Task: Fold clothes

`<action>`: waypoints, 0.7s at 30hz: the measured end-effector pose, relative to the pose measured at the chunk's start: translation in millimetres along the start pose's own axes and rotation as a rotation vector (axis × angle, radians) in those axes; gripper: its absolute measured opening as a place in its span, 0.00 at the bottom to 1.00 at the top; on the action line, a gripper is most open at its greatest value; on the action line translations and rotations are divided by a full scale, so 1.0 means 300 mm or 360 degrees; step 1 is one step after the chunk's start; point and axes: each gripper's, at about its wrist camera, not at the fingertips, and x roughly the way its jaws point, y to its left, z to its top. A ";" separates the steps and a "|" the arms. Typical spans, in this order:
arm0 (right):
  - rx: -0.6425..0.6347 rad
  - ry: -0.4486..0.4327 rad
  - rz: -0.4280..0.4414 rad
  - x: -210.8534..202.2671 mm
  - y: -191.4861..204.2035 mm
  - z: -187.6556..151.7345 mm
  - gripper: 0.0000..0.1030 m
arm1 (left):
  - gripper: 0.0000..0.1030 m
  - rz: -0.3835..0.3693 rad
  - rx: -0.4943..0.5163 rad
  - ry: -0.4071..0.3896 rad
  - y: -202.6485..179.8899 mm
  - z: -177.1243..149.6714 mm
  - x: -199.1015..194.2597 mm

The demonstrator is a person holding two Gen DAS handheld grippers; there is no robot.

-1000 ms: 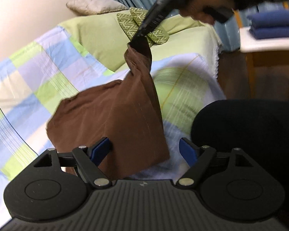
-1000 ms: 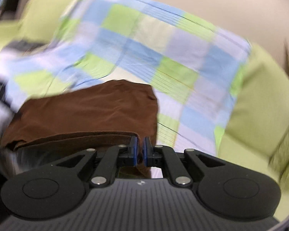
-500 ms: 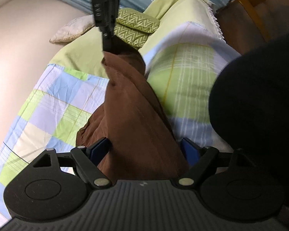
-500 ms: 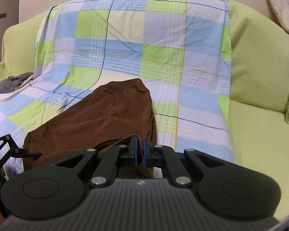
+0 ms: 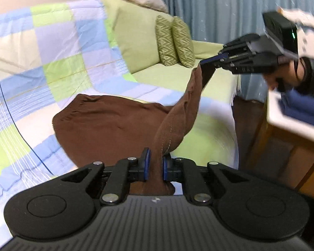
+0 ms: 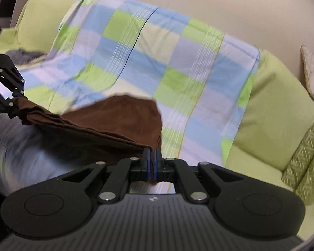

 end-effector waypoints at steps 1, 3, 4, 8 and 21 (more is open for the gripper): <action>-0.0002 0.0002 0.0011 0.057 -0.019 0.028 0.01 | 0.12 -0.0022 -0.0055 0.0015 0.065 0.025 0.021; -0.0005 0.0007 0.0033 0.171 -0.057 0.085 0.01 | 0.12 0.0003 -0.0124 0.0014 0.184 0.053 0.066; -0.0006 0.0014 0.0053 0.237 -0.071 0.110 0.01 | 0.12 -0.0001 -0.0178 0.0029 0.257 0.060 0.095; -0.0064 0.0081 0.0122 0.523 -0.132 0.204 0.01 | 0.12 -0.0031 -0.0443 0.0061 0.513 0.032 0.234; 0.0305 0.0258 0.0121 1.104 -0.222 0.127 0.01 | 0.31 0.0224 -0.0882 -0.0046 0.861 -0.124 0.416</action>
